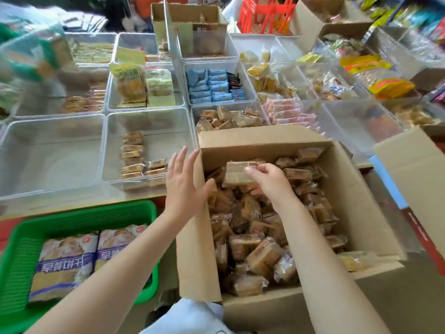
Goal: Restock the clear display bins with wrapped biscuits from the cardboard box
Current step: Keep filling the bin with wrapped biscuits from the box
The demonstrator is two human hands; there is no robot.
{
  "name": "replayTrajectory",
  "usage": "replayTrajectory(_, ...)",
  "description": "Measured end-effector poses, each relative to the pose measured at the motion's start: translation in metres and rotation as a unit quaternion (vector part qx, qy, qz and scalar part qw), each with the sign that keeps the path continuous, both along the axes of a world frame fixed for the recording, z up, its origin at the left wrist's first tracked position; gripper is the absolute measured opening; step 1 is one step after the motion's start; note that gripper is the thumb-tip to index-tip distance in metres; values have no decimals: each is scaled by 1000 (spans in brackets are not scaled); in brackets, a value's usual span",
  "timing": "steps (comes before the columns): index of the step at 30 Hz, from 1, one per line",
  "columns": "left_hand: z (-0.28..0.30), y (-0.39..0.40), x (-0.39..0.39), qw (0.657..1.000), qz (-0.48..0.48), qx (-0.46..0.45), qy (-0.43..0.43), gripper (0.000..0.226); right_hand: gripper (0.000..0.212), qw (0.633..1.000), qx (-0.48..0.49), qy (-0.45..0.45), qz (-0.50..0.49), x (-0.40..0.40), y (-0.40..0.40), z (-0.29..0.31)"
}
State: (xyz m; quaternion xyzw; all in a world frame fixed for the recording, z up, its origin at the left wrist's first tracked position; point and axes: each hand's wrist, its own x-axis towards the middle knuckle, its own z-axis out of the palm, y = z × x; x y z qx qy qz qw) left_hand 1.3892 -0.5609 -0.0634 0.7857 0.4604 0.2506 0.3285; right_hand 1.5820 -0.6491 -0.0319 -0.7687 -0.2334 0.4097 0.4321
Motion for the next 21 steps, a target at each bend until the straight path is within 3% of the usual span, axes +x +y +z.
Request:
replayTrajectory(2, 14, -5, -2, 997, -55, 30, -44, 75, 32, 994, 72, 80, 0, -4, 0, 21)
replayTrajectory(5, 44, -2, -5, 979, -138, -47, -140, 71, 28, 979, 106, 168, 35, -18, 14, 43)
replayTrajectory(9, 59, 33, -25, 965, -102, -118, -208, 26, 32, 975, 73, 190, 92, -52, 53, 53)
replayTrajectory(11, 57, 60, -42, 956, -53, -183, -225, 12, 38, 986, 24, 119, 117, -69, 74, 56)
replayTrajectory(13, 51, 89, -61, 943, -13, -245, -223, 11, 39, 988, -15, -15, 151, -85, 95, 58)
replayTrajectory(16, 37, 133, -90, 929, 24, -303, -212, 21, 31, 949, -15, -187, 252, -116, 135, 52)
replayTrajectory(18, 26, 158, -104, 920, 39, -323, -217, 24, 35, 917, -13, -249, 311, -142, 167, 38)
replayTrajectory(21, -2, 192, -117, 918, 45, -339, -199, 23, 35, 897, 1, -302, 324, -169, 213, 12)
